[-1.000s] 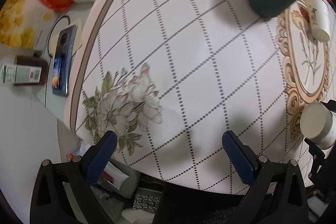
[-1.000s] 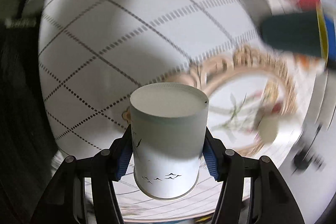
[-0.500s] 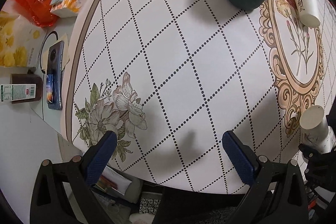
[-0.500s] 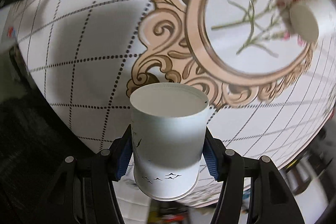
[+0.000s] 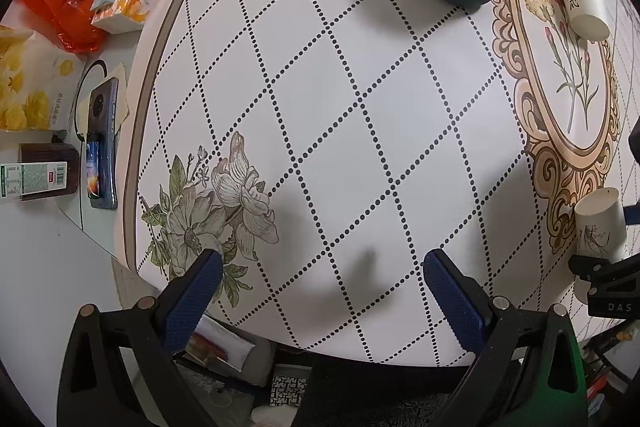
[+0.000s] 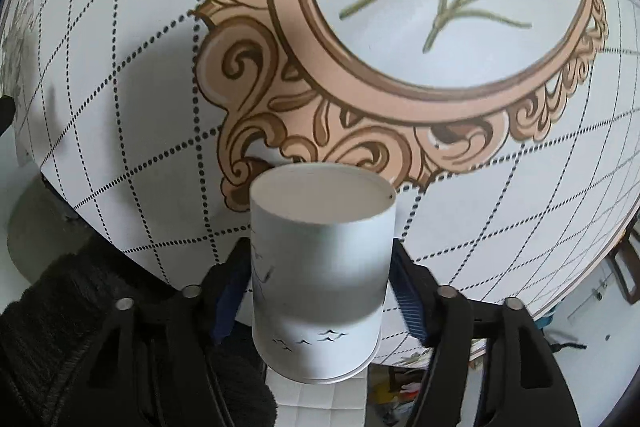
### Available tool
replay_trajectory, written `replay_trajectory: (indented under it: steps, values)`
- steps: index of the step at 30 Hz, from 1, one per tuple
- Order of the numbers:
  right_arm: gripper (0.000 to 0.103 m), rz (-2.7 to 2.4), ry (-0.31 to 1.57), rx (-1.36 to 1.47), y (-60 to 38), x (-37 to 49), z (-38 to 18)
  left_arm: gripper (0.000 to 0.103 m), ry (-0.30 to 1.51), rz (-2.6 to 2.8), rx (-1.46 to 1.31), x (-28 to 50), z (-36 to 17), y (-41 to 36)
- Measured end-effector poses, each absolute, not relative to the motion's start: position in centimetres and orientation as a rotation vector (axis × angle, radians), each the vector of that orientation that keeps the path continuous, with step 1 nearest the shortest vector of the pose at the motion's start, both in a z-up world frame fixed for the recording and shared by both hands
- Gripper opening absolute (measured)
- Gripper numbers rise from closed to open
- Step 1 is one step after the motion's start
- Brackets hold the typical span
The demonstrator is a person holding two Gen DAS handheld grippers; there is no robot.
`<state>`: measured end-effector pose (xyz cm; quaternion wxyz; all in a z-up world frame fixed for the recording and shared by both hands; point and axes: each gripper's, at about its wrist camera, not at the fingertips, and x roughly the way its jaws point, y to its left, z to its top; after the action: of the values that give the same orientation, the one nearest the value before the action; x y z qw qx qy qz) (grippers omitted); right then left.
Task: Flip cup upside down
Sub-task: 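Lift the cup with the right tool and rotate it rim-down, then lower the inverted cup beside the medallion and open the right tool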
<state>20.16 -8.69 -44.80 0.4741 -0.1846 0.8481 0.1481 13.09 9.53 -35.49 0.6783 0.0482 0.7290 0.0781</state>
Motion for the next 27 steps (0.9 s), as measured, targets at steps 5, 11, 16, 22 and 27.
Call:
replay_trajectory:
  steps: [5, 11, 16, 22, 27]
  values:
    - [0.076, 0.35, 2.034, -0.453, -7.9, 21.2, -44.0, 0.103, 1.637, 0.168, 0.117, 13.1, -35.5, 9.2]
    - [0.062, 0.328, 1.879, -0.444, -9.2, 21.3, -41.1, 0.103, 1.639, 0.155, 0.134, 13.1, -35.7, 8.4]
    - [0.061, 0.326, 1.72, -0.364, -11.0, 21.6, -38.8, 0.103, 1.644, 0.142, 0.153, 13.1, -35.9, 7.3]
    - [0.061, 0.281, 1.484, -0.153, -14.2, 21.3, -36.0, 0.103, 1.642, 0.131, 0.187, 13.1, -35.9, 5.9]
    - [0.061, 0.224, 1.289, -0.063, -16.9, 19.9, -34.9, 0.103, 1.649, 0.12, 0.209, 13.1, -36.0, 5.0]
